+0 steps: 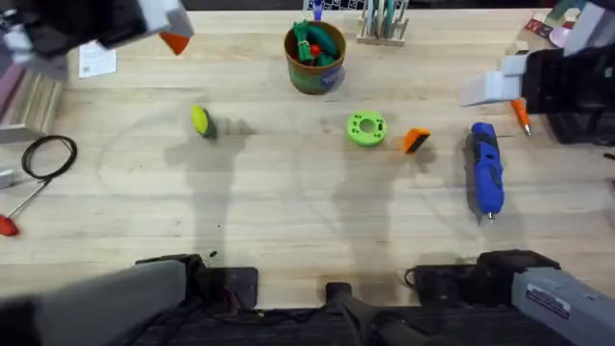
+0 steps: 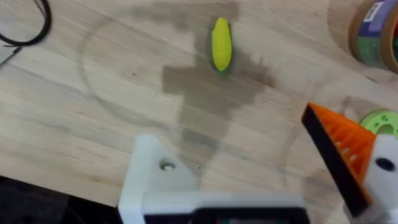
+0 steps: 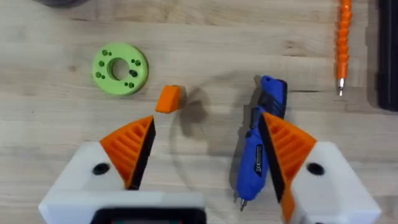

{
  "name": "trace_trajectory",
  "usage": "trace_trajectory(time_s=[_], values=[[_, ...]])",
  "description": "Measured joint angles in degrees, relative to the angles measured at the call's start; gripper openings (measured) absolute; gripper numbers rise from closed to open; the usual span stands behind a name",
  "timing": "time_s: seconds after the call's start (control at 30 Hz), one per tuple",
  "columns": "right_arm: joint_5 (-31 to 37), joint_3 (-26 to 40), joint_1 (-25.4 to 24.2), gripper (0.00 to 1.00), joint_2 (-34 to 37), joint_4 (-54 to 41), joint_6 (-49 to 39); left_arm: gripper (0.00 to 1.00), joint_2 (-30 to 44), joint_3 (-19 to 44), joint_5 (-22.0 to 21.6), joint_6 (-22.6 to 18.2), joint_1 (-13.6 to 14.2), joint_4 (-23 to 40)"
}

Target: Pick up the gripper from the table and insert it into the empty holder that is missing its gripper. Then pick up a screw, insert it into the mounting hole, and use the screwdriver to tighten it. Finally, clean up the table by picking up the vegetable and placing it into the bucket.

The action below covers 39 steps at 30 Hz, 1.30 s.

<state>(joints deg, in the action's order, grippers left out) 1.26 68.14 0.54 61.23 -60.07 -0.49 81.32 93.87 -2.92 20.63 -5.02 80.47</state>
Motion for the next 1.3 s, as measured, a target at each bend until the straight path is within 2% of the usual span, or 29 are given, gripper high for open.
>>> trace_trajectory(time_s=[0.17,0.4,0.57,0.7,0.8,1.0,1.17,1.3], values=[[0.00,0.00,0.00,0.992,0.00,0.00,0.00,0.985,-13.00,-7.36,-0.42,-3.30,0.00,-0.47],[0.00,0.00,0.00,0.991,0.00,0.00,0.00,0.985,-23.49,-9.93,-1.05,-8.42,0.00,-1.72],[0.00,0.00,0.00,0.991,0.00,0.00,0.00,0.985,-27.62,-9.93,-1.18,-10.38,-0.02,-1.97],[0.00,0.00,0.00,0.991,0.00,0.00,0.00,0.985,-29.73,-9.93,-1.18,-11.00,0.00,1.26],[0.00,0.00,0.00,0.991,0.00,0.00,0.00,0.985,-30.28,-9.95,-1.22,-11.24,0.00,4.15],[0.00,0.00,0.00,0.991,0.00,-0.02,0.00,0.985,-30.21,-11.08,-1.37,-12.47,0.00,3.73],[0.00,0.00,0.00,0.992,0.01,-0.02,0.00,0.986,-30.23,-16.36,-1.38,-13.94,-0.01,-1.33],[0.00,0.00,0.00,0.991,0.00,-0.02,0.00,0.986,-30.54,-24.62,-0.61,-14.45,0.00,-13.48]])
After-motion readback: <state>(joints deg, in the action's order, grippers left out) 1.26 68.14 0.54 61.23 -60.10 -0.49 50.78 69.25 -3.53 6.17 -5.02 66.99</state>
